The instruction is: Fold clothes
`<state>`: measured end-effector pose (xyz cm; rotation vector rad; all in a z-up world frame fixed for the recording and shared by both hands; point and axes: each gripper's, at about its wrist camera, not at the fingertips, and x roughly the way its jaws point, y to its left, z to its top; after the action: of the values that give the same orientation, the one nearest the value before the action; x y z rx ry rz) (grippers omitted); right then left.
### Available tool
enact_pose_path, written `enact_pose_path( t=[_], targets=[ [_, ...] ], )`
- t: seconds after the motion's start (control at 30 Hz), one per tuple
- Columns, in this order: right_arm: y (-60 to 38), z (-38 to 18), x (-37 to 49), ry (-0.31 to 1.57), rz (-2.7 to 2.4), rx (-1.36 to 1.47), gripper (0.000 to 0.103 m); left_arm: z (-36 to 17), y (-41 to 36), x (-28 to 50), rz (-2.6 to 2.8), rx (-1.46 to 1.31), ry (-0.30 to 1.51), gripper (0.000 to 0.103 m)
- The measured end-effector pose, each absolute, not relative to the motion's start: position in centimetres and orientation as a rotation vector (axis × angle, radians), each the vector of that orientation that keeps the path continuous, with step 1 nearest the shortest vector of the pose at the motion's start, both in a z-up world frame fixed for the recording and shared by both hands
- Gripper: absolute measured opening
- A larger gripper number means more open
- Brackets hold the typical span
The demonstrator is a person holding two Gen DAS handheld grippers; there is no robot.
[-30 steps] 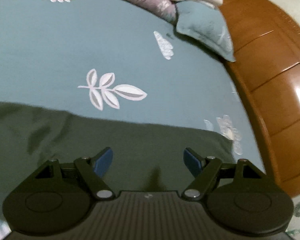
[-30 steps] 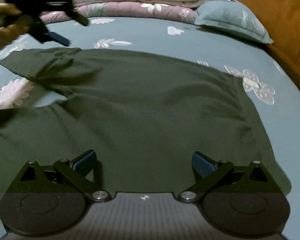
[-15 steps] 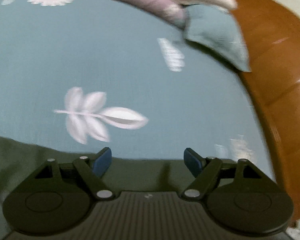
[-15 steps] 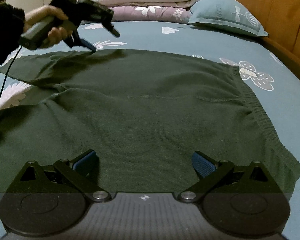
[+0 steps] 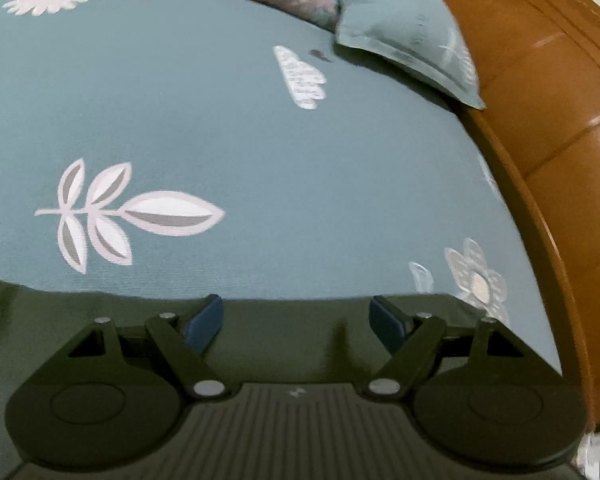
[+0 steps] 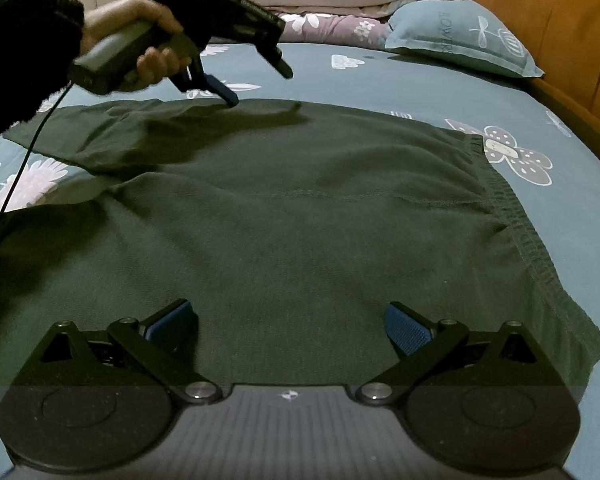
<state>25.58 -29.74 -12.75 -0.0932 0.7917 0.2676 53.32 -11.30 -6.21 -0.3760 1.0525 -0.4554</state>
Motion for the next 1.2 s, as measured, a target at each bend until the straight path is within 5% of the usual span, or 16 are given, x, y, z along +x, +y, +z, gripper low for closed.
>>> enact_pose_path(
  t=[0.73,1.2],
  targets=[
    [-35.1,-12.0,23.4,0.826,0.044,-0.027,0.103,-5.0,-20.4,46.5,-0.764,-0.174,1.189,0.080],
    [-31.5,-9.2,25.0,0.867,0.152,0.042,0.103,2.4,1.7,46.9,-0.360,-0.297,1.010,0.080]
  ],
)
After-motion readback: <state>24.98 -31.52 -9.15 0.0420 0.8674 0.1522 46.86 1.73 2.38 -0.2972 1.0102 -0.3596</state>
